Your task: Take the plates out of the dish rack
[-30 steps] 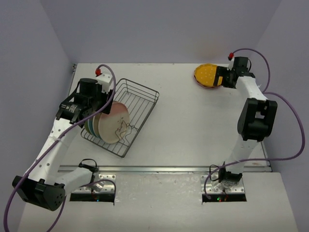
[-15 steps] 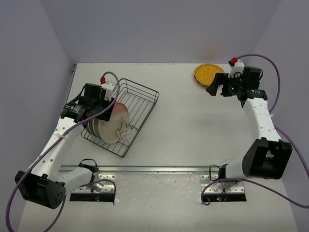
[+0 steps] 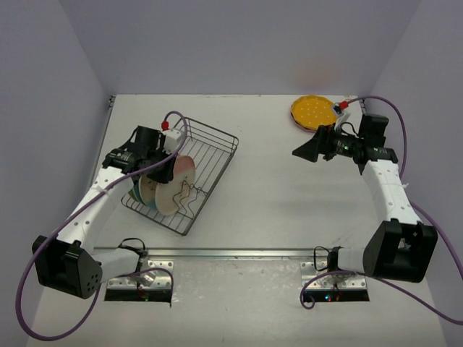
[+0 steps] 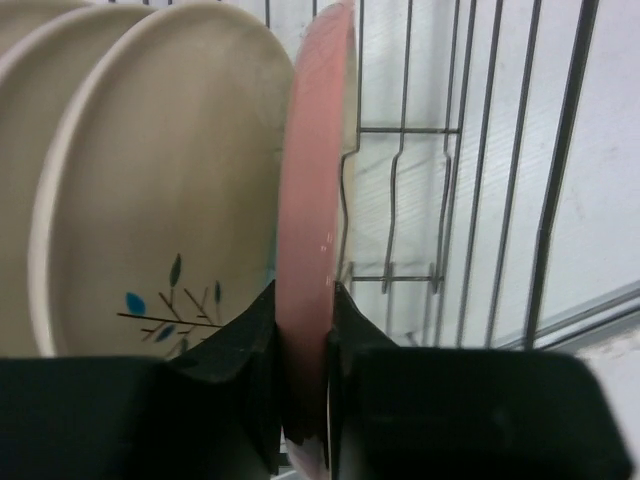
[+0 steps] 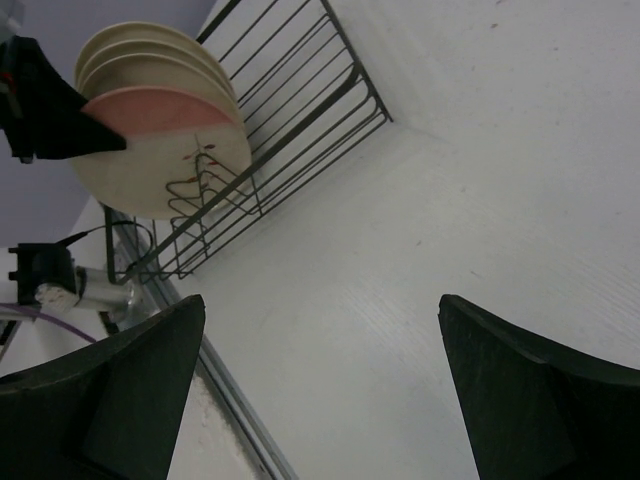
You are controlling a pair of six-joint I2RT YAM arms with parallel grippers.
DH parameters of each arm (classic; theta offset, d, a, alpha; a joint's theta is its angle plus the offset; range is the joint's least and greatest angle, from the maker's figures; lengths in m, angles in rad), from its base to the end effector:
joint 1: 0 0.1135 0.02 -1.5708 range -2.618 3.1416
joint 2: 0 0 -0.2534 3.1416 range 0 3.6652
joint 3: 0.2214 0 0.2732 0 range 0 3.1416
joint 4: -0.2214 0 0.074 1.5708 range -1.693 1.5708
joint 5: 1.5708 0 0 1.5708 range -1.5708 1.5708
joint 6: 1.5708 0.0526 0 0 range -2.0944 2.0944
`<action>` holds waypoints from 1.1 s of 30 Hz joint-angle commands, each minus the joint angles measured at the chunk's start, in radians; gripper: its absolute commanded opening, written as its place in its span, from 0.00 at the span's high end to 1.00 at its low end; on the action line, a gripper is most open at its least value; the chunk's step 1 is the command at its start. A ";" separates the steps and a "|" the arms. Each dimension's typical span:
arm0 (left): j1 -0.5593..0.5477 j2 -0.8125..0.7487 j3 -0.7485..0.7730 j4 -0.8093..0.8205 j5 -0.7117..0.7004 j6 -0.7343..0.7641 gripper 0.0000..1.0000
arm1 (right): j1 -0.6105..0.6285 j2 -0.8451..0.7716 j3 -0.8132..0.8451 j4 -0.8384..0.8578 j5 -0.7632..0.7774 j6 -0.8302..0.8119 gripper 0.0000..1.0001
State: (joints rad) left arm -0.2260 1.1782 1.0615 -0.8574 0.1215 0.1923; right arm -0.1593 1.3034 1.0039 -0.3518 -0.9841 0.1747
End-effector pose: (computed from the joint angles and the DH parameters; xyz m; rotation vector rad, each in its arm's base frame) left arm 0.2575 -0.0657 0.2718 0.5744 2.4769 -0.1678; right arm 0.3105 -0.0055 0.2741 -0.1919 2.0702 1.0848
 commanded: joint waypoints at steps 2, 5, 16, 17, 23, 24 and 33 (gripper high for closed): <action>-0.003 -0.032 0.023 0.014 0.094 -0.010 1.00 | 0.004 -0.027 -0.034 0.095 -0.158 0.052 0.02; -0.003 -0.047 0.062 0.001 0.078 -0.001 1.00 | 0.006 -0.034 -0.038 0.094 -0.175 0.031 0.02; -0.004 -0.009 0.611 -0.167 0.192 0.099 1.00 | 0.019 -0.072 0.020 0.030 -0.235 -0.208 0.01; -0.004 -0.017 0.624 -0.168 0.232 0.109 1.00 | 0.024 -0.075 0.025 0.041 -0.224 -0.209 0.01; -0.005 -0.086 0.543 -0.147 0.622 0.143 1.00 | 0.153 -0.082 0.074 0.086 -0.151 -0.219 0.01; -0.006 -0.094 0.513 -0.134 0.687 0.145 1.00 | 0.202 -0.080 0.083 0.097 -0.130 -0.213 0.01; -0.006 -0.138 0.400 0.011 0.929 0.092 1.00 | 0.569 0.003 0.104 0.188 0.012 -0.103 0.01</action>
State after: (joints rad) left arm -0.2344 1.0712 1.4409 -1.0289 0.8266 0.3061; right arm 0.3159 1.2635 1.0685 -0.2442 -1.0594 0.0356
